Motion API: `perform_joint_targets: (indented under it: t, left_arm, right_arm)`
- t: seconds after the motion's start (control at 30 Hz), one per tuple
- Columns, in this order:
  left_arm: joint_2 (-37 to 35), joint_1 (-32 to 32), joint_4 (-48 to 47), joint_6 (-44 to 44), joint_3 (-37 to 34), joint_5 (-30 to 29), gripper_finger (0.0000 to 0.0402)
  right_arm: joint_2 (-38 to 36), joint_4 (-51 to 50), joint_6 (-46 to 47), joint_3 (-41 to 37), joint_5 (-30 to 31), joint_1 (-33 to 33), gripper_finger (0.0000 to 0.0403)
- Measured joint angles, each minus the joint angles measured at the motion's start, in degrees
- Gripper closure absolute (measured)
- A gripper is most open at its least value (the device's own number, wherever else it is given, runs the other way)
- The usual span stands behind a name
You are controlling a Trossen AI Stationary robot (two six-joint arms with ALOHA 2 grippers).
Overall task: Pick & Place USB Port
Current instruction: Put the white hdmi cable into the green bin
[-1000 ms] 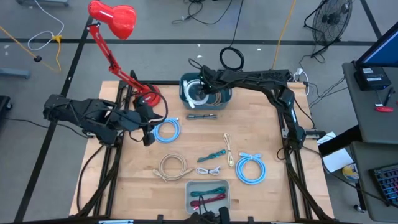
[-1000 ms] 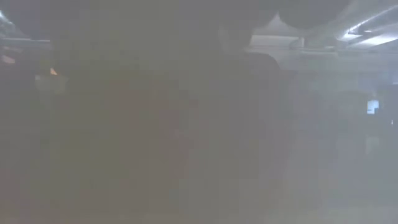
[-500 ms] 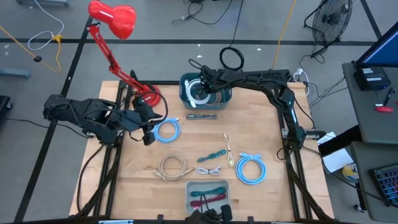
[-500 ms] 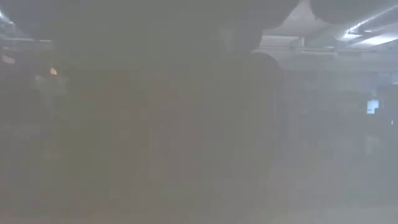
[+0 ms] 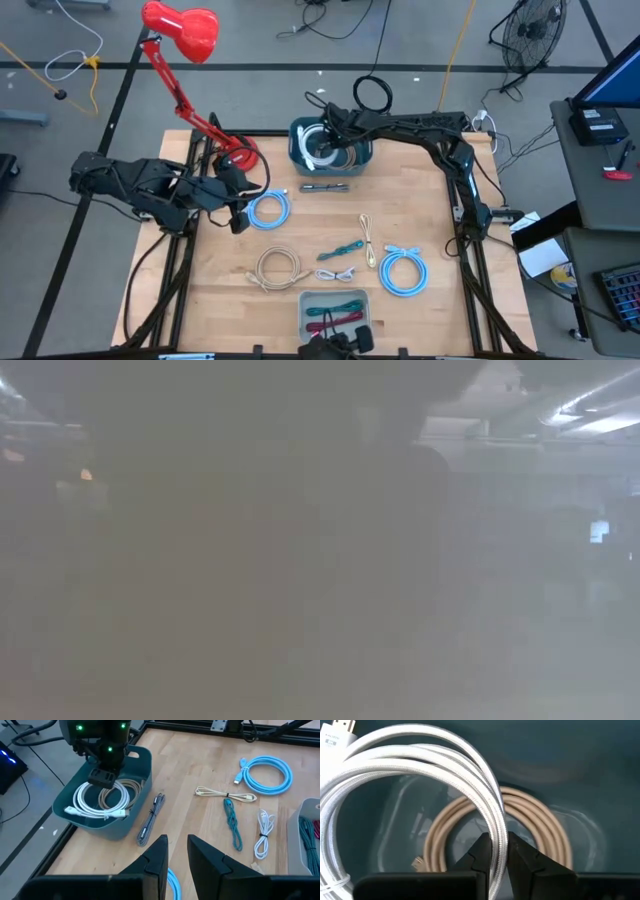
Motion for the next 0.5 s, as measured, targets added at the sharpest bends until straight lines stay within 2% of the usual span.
perform_joint_targets:
  t: [0.5]
  left_arm:
    - [-0.02, 0.00, 0.00, -0.24, 0.00, 0.02, 0.0326]
  right_arm:
    - [-0.02, -0.05, -8.70, -0.04, 1.50, -1.82, 0.0374]
